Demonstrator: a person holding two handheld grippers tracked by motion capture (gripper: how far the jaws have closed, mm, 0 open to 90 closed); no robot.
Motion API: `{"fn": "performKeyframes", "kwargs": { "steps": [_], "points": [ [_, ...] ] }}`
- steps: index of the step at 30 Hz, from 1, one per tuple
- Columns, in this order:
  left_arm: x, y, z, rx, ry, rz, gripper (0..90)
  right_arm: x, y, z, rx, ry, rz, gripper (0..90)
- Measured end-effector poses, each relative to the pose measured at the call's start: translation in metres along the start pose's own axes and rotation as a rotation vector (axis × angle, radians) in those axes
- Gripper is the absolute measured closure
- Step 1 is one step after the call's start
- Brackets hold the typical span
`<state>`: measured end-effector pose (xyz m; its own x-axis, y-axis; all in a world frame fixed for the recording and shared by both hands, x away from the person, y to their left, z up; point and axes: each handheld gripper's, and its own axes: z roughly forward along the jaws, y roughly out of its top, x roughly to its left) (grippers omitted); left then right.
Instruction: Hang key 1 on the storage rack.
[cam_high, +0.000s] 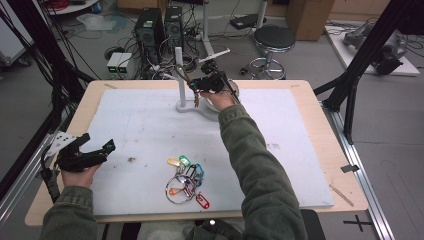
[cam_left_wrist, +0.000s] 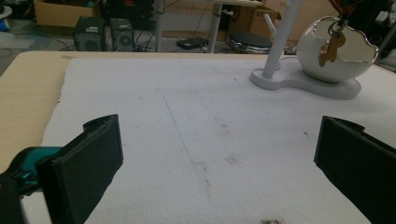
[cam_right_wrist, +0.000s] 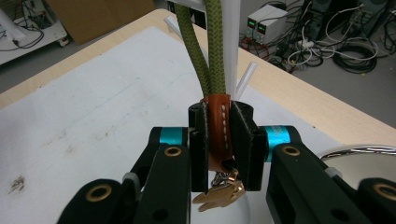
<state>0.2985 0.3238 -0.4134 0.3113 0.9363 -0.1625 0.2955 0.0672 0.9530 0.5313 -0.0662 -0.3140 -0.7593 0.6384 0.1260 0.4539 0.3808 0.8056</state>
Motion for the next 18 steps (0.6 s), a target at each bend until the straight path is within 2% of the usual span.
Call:
{"fn": "performKeyframes", "kwargs": {
  "steps": [3,7,12,18],
  "points": [
    [0.0,0.0,0.0,0.0,0.001,0.0,1.7,0.0,-0.001,0.0,0.006,0.006,0.022,74.3],
    [0.0,0.0,0.0,-0.001,0.001,0.001,1.7,0.0,0.0,-0.004,-0.007,0.023,0.047,65.7],
    [0.0,0.0,0.0,0.0,0.0,-0.001,1.7,0.001,0.001,-0.01,-0.016,0.02,0.049,48.8],
    [0.0,0.0,0.0,0.0,0.001,-0.001,1.7,0.001,0.002,-0.02,-0.039,-0.018,0.069,27.8]
  ]
}}
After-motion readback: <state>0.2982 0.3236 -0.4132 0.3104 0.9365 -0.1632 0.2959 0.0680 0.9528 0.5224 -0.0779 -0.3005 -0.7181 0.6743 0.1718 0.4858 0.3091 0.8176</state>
